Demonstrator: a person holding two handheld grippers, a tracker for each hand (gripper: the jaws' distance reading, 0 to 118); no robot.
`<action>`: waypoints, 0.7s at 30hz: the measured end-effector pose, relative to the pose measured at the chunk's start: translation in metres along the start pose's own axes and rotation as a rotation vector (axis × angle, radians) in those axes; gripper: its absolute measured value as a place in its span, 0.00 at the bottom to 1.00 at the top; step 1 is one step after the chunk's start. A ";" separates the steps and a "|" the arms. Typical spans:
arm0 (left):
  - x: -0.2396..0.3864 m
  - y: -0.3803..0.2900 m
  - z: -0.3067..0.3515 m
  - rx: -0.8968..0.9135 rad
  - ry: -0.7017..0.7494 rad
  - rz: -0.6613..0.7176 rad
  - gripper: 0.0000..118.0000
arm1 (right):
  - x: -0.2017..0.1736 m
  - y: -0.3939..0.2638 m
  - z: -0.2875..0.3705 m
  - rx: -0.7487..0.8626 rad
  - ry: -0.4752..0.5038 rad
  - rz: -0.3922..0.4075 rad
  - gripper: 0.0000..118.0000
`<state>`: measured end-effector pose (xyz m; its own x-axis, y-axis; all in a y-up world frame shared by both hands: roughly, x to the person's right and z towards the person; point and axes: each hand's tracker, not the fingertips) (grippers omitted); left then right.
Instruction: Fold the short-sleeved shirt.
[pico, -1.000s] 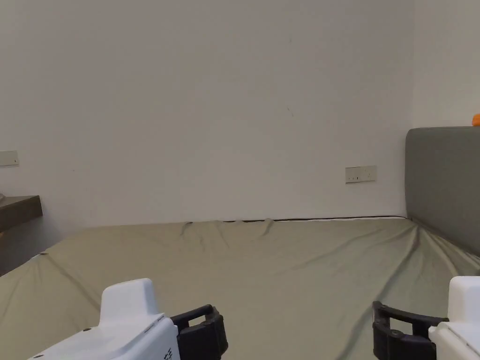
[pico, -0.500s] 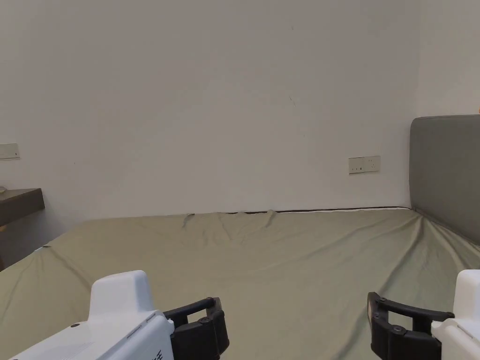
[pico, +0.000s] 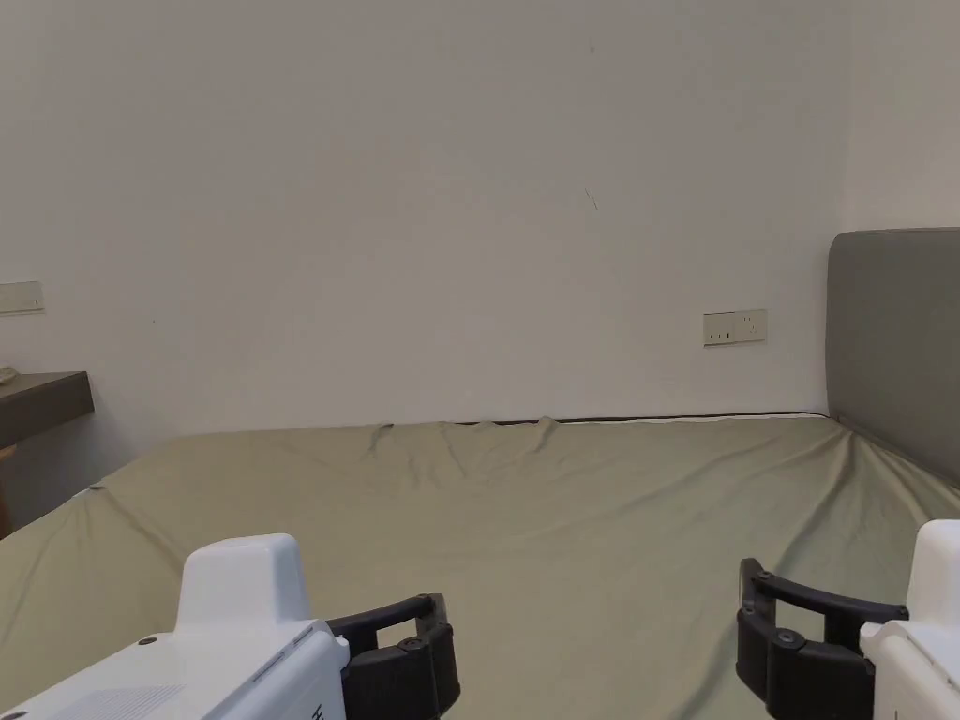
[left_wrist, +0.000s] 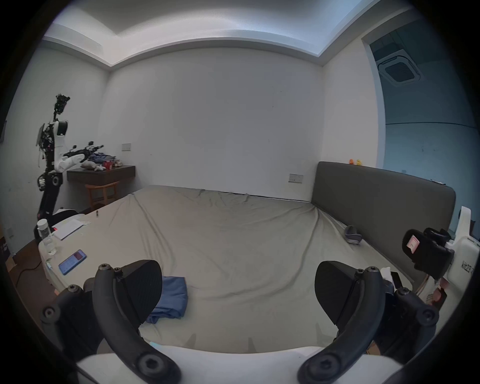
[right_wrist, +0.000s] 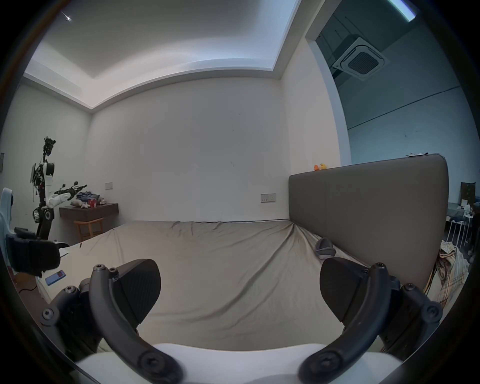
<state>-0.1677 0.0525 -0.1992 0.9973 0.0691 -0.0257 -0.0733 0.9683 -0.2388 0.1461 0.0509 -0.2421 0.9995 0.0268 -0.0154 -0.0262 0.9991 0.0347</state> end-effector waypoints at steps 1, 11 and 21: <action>-0.001 -0.002 -0.001 -0.004 -0.028 0.002 0.98 | 0.000 -0.001 0.000 -0.016 0.001 -0.015 1.00; 0.000 -0.009 -0.010 -0.048 -0.050 0.019 0.98 | 0.010 -0.014 -0.005 -0.070 -0.015 -0.083 1.00; -0.007 -0.018 0.006 -0.045 0.004 0.036 0.98 | 0.001 -0.013 0.001 -0.057 0.015 -0.063 1.00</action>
<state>-0.1730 0.0355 -0.1893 0.9940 0.1025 -0.0391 -0.1094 0.9535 -0.2810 0.1476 0.0375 -0.2417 0.9989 -0.0359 -0.0311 0.0352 0.9991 -0.0242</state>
